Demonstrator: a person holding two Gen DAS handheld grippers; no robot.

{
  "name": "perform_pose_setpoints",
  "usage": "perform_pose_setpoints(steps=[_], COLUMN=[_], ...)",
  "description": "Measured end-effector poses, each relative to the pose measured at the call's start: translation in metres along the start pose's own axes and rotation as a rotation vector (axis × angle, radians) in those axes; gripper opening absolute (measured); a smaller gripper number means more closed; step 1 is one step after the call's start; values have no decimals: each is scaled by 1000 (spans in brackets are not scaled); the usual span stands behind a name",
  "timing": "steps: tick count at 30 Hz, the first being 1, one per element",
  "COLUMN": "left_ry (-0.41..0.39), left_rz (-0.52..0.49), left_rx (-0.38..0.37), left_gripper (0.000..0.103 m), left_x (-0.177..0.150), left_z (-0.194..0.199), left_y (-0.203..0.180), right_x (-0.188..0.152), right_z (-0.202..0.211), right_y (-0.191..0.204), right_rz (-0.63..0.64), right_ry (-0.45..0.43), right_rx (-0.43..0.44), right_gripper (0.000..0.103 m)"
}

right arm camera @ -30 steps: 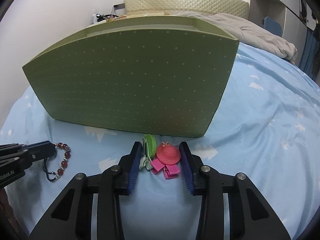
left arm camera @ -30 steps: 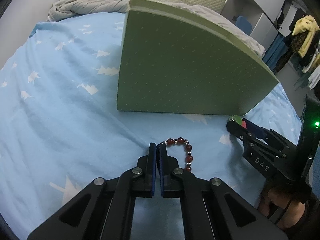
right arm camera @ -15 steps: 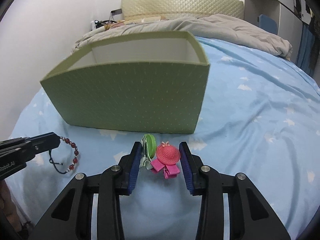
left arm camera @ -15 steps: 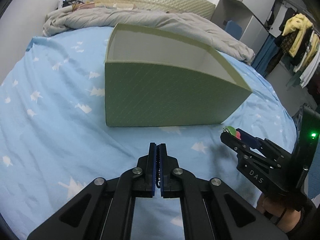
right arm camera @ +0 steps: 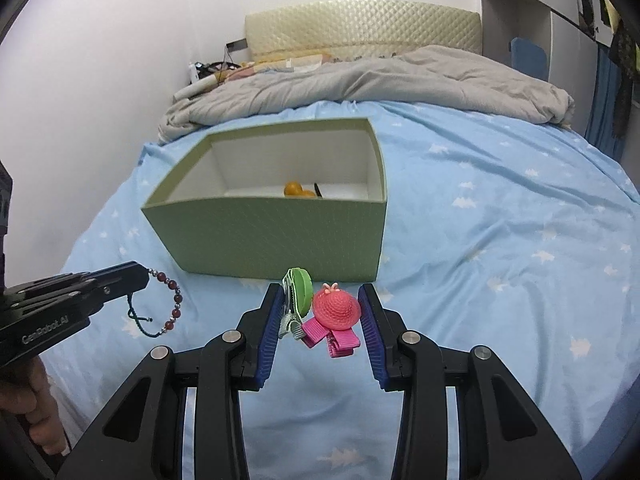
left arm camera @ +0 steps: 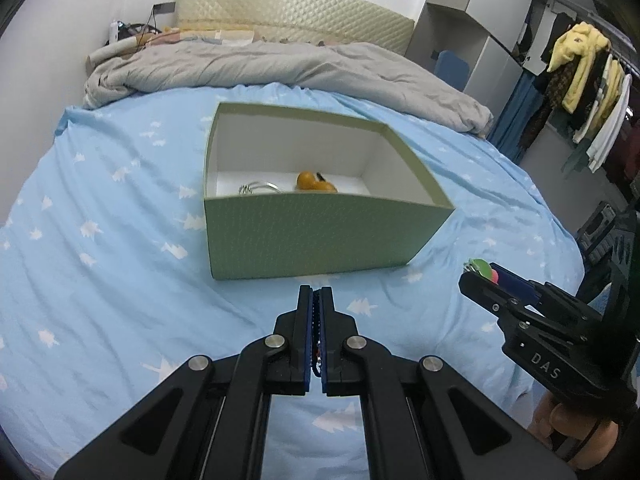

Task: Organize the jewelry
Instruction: 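Carry the bracelet and clips over the green box and lower them inside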

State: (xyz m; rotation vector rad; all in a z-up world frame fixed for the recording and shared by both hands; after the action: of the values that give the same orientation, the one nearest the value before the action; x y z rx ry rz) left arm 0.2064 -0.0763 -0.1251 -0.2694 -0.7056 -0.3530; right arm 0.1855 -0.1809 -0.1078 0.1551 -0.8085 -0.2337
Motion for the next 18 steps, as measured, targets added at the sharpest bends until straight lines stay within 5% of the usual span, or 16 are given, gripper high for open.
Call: perform_pose_setpoints(steps=[18], left_ry=[-90], left_rz=[-67], left_rx=[22], left_gripper=[1], left_x=[71], left_z=[42], left_y=[4], right_x=[66], right_z=[43], right_y=[28], right_rz=[19], right_ry=[-94], right_rx=[61], right_gripper=[36])
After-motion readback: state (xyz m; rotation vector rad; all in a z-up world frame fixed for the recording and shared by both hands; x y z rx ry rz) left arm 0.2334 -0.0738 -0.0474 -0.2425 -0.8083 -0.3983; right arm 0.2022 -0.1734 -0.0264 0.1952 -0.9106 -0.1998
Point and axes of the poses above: each gripper's, at about its wrist camera, not at the fingertips, and z roughly against the way its jaws point, y to its left, x to its top, the point moved 10 cm from there along -z, roughly the way its jaws point, and after that the axes turned 10 degrees about -z, right-handed, at the moved point
